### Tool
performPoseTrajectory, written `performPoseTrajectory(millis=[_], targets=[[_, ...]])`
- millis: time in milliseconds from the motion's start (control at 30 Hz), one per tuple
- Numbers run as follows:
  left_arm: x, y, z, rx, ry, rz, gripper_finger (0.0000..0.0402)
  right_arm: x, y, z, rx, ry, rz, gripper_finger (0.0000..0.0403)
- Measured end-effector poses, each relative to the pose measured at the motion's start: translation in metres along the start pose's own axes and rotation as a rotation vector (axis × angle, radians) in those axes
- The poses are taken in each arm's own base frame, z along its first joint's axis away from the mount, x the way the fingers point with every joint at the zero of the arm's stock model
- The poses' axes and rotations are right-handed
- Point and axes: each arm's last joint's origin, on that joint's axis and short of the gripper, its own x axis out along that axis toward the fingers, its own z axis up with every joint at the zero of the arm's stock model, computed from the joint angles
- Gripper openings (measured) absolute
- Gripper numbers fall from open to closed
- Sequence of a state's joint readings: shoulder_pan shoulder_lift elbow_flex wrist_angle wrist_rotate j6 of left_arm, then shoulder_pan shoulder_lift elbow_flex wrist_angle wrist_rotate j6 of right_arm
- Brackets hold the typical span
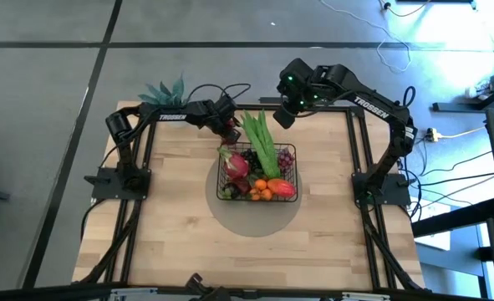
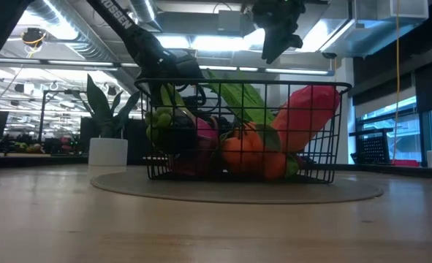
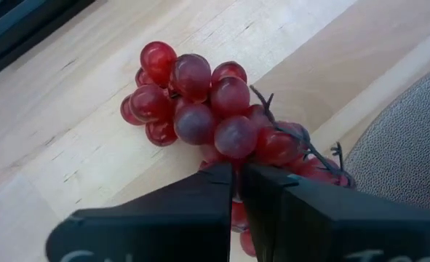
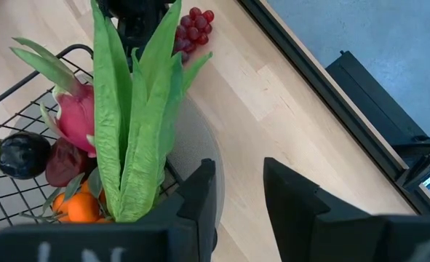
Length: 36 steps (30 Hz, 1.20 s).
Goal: Build produce basket
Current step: Put the red grapes into the black wire basket
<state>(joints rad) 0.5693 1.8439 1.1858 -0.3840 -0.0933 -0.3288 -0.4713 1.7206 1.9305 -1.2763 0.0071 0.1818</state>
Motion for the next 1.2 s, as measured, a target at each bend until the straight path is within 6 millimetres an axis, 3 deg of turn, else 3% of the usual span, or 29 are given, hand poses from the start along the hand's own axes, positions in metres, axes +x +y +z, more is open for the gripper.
performPoseTrajectory(millis=[167,433,833,1200], targets=[[-0.010,0.001,0.004,0.022,-0.027,0.008,0.0002,0.000,0.000,0.000,-0.003,0.001,0.000,0.0101],[-0.050,0.006,0.012,0.077,-0.113,0.064,0.0001,0.000,0.000,0.000,-0.030,0.001,-0.001,0.0101],[-0.135,0.011,0.016,0.082,-0.322,0.086,0.0000,0.000,0.000,0.000,-0.061,0.001,-0.001,0.0101],[-0.219,-0.007,-0.006,0.162,-0.531,-0.086,0.0000,0.000,0.000,0.000,-0.089,0.001,-0.001,0.0101]])
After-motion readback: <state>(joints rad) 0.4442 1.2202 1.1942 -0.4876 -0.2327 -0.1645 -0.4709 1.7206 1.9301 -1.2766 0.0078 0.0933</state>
